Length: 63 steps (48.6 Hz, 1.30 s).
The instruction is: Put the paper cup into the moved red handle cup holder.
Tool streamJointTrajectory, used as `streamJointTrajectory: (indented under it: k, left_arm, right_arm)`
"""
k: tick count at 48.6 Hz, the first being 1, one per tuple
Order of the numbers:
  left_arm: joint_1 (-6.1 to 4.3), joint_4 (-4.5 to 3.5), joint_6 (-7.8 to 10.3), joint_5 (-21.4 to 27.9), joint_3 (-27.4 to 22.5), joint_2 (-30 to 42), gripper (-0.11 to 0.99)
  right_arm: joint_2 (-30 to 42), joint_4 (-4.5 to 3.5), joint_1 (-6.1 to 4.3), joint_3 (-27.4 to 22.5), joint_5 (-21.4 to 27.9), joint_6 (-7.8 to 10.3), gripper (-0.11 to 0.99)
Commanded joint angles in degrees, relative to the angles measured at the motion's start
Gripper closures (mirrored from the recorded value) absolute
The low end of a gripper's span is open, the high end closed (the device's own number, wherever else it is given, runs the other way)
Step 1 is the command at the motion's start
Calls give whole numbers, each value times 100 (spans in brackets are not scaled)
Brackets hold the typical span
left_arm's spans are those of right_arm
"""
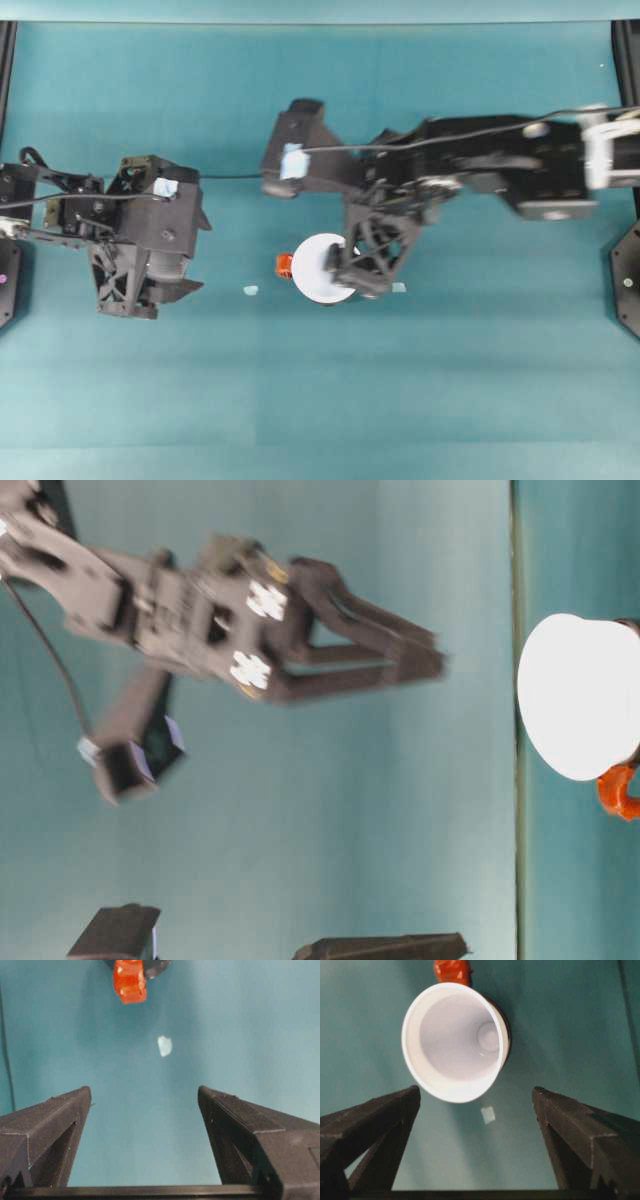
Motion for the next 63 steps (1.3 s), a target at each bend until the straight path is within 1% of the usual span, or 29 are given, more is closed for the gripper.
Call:
streamJointTrajectory:
  k: [1,5,10,15,21,22,32,34,42,46,51,54,55,63]
  left_arm:
    - [0,9,-35,-18,-35,-123,-3]
    - [0,9,-132,-18,-9,-158,-3]
    - [-9,9,-281,-18,35,-220,-3]
    - [-26,9,-334,-26,53,-299,-3]
    - [-35,9,-334,-18,62,-396,-3]
    - [-26,9,-334,-18,62,-413,-3]
    - [-35,9,-387,-18,97,-492,-3]
    - [-44,9,-396,-18,79,-492,-3]
    - [-35,9,-396,-18,53,-483,-3]
    - [-35,9,-396,-18,53,-483,-3]
    - [-53,9,-387,-18,62,-501,-3]
    - [-53,9,-387,-18,70,-510,-3]
    - [-53,9,-387,-18,79,-510,-3]
    - [-53,9,-404,-18,62,-510,-3]
  right_arm:
    - [-352,-9,35,53,-62,-132,4]
    - [-536,0,53,202,-167,-229,4]
    - [-747,-9,70,431,-352,-255,4]
    - [-958,0,88,668,-562,-272,4]
    - [-1248,0,97,949,-809,-272,4]
    - [-1292,-9,97,1002,-870,-272,4]
    - [-1828,0,97,1608,-1494,-272,4]
    - [-1925,-9,97,1714,-1573,-272,4]
    - [-2373,0,97,2092,-1890,-272,4]
    - [-2584,-9,97,2303,-2188,-272,4]
    - [-2830,0,97,2540,-2602,-255,4]
    - [-2927,-9,97,2637,-2654,-246,4]
    - [-2953,0,97,2663,-2646,-246,4]
    - [-3103,-9,97,2769,-2540,-237,4]
